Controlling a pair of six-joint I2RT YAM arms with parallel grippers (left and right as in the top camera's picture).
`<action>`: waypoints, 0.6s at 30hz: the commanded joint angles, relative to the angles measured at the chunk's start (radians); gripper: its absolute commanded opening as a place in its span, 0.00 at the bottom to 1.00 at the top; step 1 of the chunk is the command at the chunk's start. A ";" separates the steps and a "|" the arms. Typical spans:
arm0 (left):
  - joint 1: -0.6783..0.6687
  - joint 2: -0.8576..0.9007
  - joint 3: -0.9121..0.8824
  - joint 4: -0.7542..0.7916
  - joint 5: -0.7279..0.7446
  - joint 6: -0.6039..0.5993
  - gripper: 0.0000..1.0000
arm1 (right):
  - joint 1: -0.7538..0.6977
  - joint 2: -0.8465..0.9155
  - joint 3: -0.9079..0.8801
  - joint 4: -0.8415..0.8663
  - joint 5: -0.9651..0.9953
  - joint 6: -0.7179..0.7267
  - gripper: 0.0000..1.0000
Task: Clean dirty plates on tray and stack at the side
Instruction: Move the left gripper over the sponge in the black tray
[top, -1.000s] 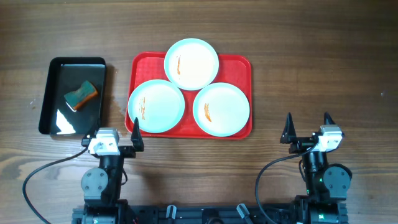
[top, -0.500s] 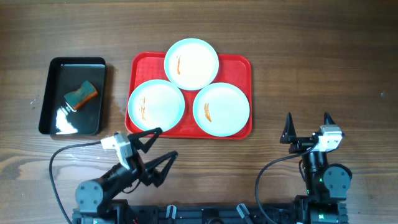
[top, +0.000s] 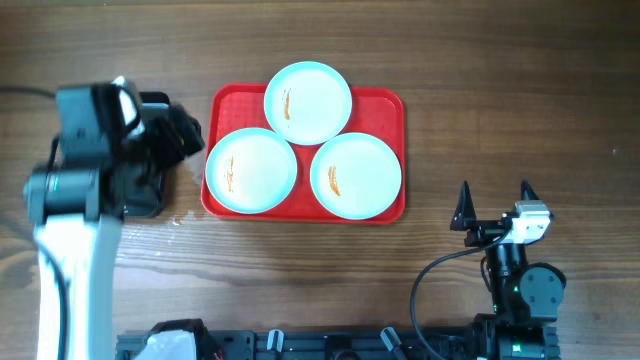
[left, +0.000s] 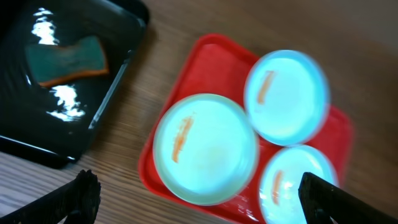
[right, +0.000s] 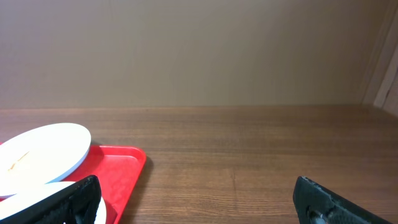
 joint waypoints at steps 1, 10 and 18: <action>0.040 0.185 0.029 0.017 -0.248 -0.053 1.00 | -0.002 -0.008 -0.001 0.003 0.013 0.012 1.00; 0.302 0.499 0.029 0.216 -0.332 -0.178 0.94 | -0.002 -0.008 -0.001 0.003 0.013 0.012 1.00; 0.303 0.619 0.029 0.340 -0.230 0.528 0.79 | -0.002 -0.008 -0.001 0.003 0.013 0.012 1.00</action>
